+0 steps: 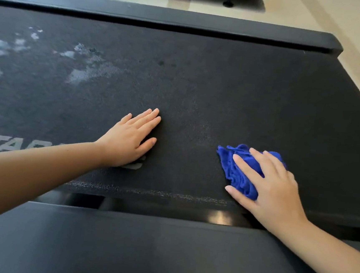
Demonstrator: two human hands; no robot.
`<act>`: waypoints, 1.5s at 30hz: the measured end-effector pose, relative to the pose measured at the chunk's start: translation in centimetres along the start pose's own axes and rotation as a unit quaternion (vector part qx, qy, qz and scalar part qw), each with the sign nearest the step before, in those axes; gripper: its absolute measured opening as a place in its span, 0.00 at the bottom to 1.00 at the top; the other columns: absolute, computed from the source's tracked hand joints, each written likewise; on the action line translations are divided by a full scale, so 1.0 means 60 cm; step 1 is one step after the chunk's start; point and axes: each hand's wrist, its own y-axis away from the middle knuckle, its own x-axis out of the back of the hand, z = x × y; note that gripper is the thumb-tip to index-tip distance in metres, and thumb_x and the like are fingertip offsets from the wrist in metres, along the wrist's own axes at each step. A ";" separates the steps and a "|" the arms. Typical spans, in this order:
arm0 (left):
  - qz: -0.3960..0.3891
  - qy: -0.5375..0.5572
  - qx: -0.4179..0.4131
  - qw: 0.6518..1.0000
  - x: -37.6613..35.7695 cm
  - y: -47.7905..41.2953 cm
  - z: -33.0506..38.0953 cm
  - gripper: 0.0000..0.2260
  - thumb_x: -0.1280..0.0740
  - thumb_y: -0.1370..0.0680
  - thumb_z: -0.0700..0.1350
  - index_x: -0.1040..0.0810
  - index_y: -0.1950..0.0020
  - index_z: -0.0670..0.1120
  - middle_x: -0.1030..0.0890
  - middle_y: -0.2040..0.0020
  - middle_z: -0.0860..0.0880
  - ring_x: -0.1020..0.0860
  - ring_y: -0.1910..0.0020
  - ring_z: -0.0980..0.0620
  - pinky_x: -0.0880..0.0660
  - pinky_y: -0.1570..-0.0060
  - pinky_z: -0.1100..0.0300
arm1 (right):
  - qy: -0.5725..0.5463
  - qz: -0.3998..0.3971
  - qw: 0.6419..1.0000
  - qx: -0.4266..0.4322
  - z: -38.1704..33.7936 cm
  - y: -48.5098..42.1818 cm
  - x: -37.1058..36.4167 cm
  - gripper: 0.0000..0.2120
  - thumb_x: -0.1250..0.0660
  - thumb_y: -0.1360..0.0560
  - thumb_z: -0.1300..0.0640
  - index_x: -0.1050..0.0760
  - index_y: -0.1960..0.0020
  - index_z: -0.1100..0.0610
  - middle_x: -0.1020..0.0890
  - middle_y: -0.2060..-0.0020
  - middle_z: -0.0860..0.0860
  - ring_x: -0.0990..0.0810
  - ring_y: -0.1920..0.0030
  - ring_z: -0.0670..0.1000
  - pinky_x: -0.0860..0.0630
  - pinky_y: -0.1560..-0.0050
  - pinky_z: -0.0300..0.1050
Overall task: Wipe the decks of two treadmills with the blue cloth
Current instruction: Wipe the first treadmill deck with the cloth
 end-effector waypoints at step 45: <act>0.067 0.035 0.131 0.989 0.020 -0.159 -0.097 0.34 0.59 0.28 0.62 0.50 0.24 0.51 0.54 0.24 0.54 0.60 0.27 0.59 0.58 0.29 0.52 | -0.072 0.054 0.989 0.121 -0.074 -0.386 -0.136 0.31 0.43 0.33 0.32 0.23 0.39 0.49 0.22 0.40 0.55 0.25 0.39 0.60 0.25 0.50 0.57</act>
